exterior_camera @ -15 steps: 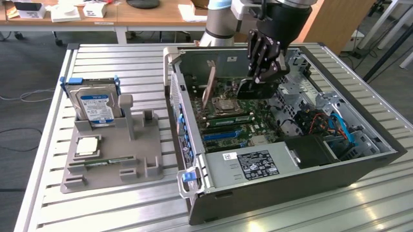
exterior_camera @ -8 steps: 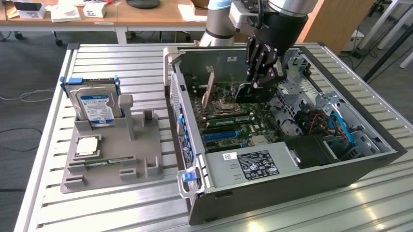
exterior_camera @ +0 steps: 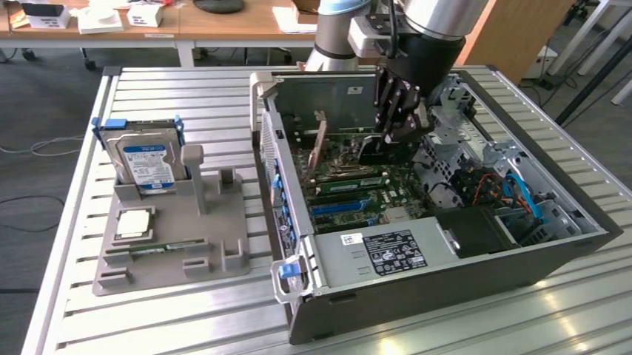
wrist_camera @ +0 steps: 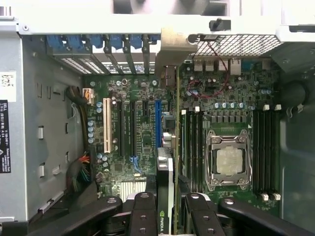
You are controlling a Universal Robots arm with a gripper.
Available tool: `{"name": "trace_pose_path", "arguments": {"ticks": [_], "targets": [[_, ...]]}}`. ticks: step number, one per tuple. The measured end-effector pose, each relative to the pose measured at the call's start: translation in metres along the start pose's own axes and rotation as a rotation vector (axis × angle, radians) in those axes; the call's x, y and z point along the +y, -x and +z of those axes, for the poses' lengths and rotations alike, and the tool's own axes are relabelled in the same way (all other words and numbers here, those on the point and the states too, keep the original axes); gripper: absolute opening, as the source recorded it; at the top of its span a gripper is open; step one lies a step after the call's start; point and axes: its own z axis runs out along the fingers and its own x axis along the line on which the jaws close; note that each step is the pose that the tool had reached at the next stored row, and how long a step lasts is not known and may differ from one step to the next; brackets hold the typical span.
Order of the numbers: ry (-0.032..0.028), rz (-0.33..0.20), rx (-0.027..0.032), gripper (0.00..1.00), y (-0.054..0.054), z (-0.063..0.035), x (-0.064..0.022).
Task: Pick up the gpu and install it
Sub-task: 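Insert the gpu into the slot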
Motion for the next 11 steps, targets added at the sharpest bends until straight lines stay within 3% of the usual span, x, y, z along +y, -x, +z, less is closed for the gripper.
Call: {"name": "trace_pose_path", "arguments": {"ticks": [11], "targets": [[0.0, 0.0, 0.0, 0.27, -0.002, 0.0199, -0.0008]]}}
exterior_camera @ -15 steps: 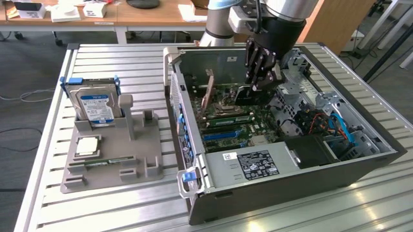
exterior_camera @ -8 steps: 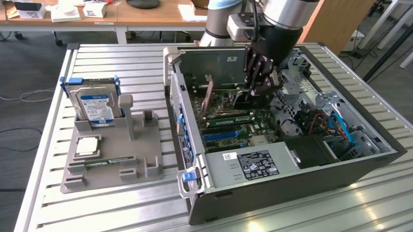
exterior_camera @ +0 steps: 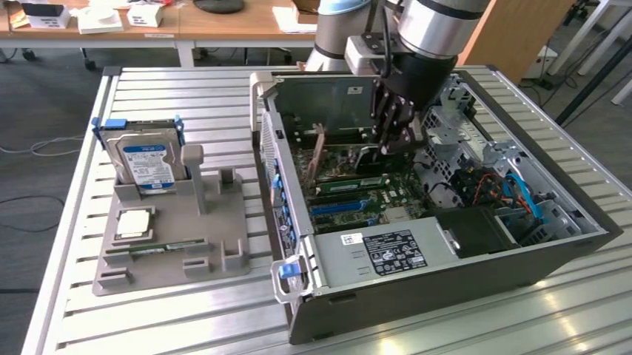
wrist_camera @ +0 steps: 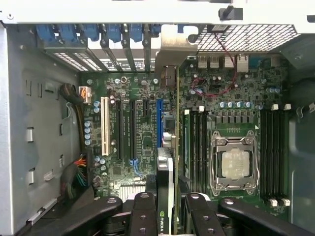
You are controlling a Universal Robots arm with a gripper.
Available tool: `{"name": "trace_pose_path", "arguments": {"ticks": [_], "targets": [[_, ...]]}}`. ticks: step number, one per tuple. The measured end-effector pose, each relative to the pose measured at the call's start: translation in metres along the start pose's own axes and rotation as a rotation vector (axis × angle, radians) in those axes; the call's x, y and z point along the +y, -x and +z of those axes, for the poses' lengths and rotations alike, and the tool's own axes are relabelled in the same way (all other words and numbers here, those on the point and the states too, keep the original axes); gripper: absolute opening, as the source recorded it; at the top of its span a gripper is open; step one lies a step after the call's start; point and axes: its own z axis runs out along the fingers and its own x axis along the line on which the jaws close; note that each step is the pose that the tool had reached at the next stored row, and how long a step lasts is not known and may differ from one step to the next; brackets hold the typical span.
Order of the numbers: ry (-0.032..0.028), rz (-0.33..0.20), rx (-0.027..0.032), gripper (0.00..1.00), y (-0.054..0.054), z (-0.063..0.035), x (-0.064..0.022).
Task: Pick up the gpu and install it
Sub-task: 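Insert the gpu into the slot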
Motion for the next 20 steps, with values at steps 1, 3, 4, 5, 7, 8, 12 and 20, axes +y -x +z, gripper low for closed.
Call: {"name": "trace_pose_path", "arguments": {"ticks": [1, 3, 4, 5, 7, 8, 12, 20], "targets": [[0.0, 0.0, -0.0001, 0.27, 0.0, 0.002, -0.0001], [0.0, 0.0, 0.0, 0.27, 0.0, 0.0055, -0.0002], [0.0, 0.0, 0.0, 0.27, 0.0, 0.0073, -0.0003], [0.0, 0.0, 0.0001, 0.27, 0.0, 0.0091, -0.0004], [0.0, 0.0, 0.0, 0.27, -0.001, 0.0127, -0.0005], [0.0, 0.0, 0.0, 0.27, -0.001, 0.0146, -0.0006], [0.0, 0.0, 0.0, 0.27, -0.001, 0.0218, -0.0009], [0.0, 0.0, 0.0, 0.27, -0.002, 0.0363, -0.0014]]}}
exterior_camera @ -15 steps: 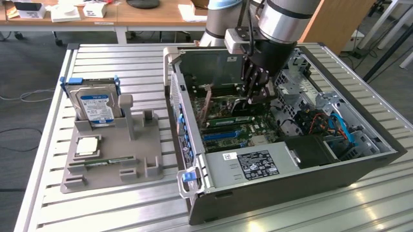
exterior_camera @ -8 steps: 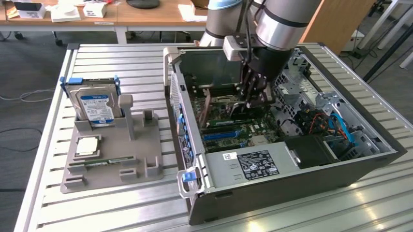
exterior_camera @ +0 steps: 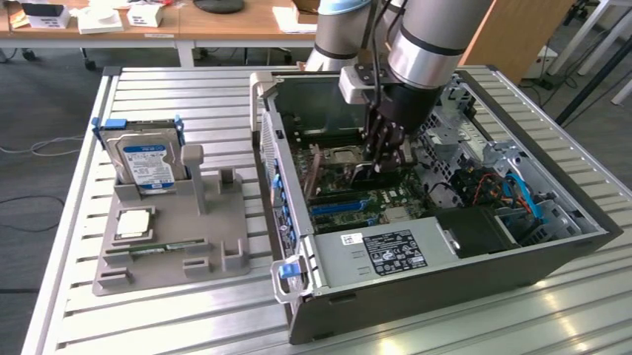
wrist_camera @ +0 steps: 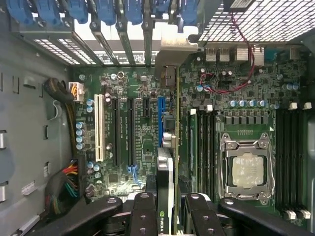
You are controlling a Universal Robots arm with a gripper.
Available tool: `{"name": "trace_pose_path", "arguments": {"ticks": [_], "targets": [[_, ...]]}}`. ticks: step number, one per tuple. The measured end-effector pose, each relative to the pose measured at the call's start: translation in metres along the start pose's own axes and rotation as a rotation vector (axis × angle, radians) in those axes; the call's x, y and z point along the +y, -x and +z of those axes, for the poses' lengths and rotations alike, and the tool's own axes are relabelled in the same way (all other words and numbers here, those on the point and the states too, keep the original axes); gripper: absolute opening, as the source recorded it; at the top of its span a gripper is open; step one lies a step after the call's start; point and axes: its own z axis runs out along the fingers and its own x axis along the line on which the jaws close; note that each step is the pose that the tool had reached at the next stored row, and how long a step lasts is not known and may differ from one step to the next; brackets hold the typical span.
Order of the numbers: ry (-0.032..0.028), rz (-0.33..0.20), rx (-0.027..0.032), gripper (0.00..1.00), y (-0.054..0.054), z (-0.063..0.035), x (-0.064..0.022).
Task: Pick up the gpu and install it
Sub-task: 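Insert the gpu into the slot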
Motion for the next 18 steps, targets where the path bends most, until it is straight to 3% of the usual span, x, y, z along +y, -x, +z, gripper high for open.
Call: {"name": "trace_pose_path", "arguments": {"ticks": [4, 12, 16, 18], "targets": [[-0.0003, -0.002, 0.0005, 0.27, -0.0001, 0.0014, 0.0], [-0.0162, -0.023, 0.0002, 0.27, -0.0001, 0.0024, 0.0023], [-0.0179, -0.025, 0.0003, 0.27, -0.0002, 0.0025, 0.0035], [-0.0227, -0.025, 0.0001, 0.27, -0.0003, 0.0032, 0.005]]}}
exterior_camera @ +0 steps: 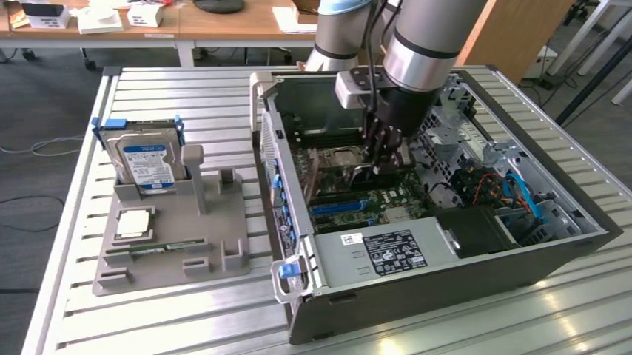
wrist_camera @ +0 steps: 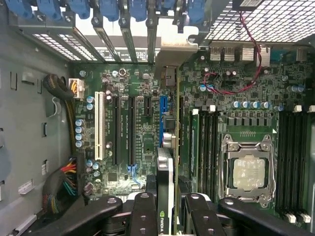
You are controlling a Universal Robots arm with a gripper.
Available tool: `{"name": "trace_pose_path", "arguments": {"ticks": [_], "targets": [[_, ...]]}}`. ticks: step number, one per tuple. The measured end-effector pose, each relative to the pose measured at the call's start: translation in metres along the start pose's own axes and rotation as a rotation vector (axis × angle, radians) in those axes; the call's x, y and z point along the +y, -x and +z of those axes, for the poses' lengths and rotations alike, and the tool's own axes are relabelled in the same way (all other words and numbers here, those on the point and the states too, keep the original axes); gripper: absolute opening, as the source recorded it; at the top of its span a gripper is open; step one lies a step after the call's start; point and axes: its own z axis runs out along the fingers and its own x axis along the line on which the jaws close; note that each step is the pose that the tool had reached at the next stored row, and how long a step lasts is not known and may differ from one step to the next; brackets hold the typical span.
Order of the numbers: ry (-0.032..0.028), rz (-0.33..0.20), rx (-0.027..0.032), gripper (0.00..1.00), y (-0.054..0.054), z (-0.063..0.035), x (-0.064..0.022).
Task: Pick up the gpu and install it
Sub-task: 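Insert the gpu into the slot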
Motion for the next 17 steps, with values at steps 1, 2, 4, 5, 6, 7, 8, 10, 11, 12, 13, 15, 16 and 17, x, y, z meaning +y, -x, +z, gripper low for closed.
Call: {"name": "trace_pose_path", "arguments": {"ticks": [1, 2, 4, 5, 6, 7, 8, 10, 11, 12, 13, 15, 16, 17], "targets": [[-0.0025, 0.0, 0.0001, 0.27, 0.0, 0.0004, 0.0009], [-0.005, 0.0, 0.0001, 0.27, 0.0, 0.0009, 0.0019], [-0.0093, 0.0, 0.0001, 0.27, -0.0001, 0.0022, 0.0036], [-0.01, 0.0, 0.0001, 0.27, -0.0001, 0.0027, 0.0043], [-0.0101, 0.0, 0.0001, 0.27, -0.0001, 0.0029, 0.0045], [-0.0101, 0.0, 0.0002, 0.27, -0.0001, 0.0029, 0.0045], [-0.0101, 0.0, 0.0002, 0.27, -0.0001, 0.003, 0.0045], [-0.0102, 0.0, 0.0001, 0.27, -0.0001, 0.0031, 0.0045], [-0.0102, 0.0, 0.0, 0.27, -0.0001, 0.0031, 0.0049], [-0.0103, 0.0, 0.0, 0.27, -0.0001, 0.0032, 0.0053], [-0.0103, 0.0, -0.0001, 0.27, -0.0001, 0.0033, 0.0059], [-0.0102, 0.0, 0.0, 0.27, -0.0001, 0.0033, 0.0075], [-0.0103, 0.0, 0.0, 0.27, -0.0002, 0.0033, 0.0083], [-0.0102, 0.0, 0.0, 0.27, -0.0002, 0.0034, 0.0093]]}}
